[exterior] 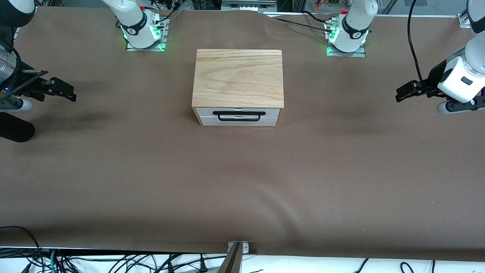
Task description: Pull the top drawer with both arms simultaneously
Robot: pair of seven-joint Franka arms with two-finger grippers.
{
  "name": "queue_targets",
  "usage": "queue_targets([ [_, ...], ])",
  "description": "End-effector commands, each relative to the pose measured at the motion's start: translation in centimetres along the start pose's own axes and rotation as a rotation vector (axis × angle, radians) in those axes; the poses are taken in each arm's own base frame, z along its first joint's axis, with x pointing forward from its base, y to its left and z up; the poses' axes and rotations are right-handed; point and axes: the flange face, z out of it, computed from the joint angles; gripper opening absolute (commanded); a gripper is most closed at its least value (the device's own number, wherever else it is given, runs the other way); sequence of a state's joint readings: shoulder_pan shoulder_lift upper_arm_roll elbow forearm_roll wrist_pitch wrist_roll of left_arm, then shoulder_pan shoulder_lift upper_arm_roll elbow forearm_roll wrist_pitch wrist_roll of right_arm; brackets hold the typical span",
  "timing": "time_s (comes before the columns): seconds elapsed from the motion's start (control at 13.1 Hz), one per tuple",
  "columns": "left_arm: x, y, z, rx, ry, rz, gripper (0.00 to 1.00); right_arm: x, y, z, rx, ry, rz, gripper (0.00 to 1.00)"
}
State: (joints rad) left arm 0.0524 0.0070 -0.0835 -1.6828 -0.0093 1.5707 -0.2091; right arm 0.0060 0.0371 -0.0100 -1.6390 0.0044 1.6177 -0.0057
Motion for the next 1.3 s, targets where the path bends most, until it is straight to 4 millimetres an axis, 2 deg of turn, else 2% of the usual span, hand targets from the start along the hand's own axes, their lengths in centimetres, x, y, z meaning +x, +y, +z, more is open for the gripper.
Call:
queue_targets([
  [0.0, -1.2, -0.2, 0.2, -0.008, -0.007, 0.009, 1.0, -1.0, 0.3, -1.3, 0.001, 0.006, -0.002, 1.0],
  [0.23, -1.2, 0.1, 0.2, -0.008, -0.002, 0.013, 1.0, -0.8, 0.5, 0.2, 0.0, -0.02, 0.005, 1.0],
  [0.61, -1.5, 0.5, 1.3, 0.001, -0.023, 0.025, 1.0, -0.8, -1.2, 1.0, 0.017, -0.041, -0.029, 1.0],
  [0.77, -1.5, 0.9, 1.3, 0.003, -0.025, 0.026, 1.0, -0.1, -1.7, 3.3, 0.022, -0.089, -0.04, 1.0],
  [0.84, -1.6, 1.8, 1.6, 0.004, -0.029, 0.04, 1.0, 0.6, -1.7, 4.4, 0.023, -0.107, -0.038, 1.0],
  [1.07, -1.6, 2.3, 1.8, 0.002, -0.034, 0.046, 1.0, 1.0, -2.4, 4.7, 0.086, -0.109, -0.036, 1.0],
  [1.22, -1.6, 2.4, 2.0, -0.003, -0.038, 0.046, 1.0, 2.4, -2.6, 7.8, 0.197, -0.172, -0.007, 1.0],
])
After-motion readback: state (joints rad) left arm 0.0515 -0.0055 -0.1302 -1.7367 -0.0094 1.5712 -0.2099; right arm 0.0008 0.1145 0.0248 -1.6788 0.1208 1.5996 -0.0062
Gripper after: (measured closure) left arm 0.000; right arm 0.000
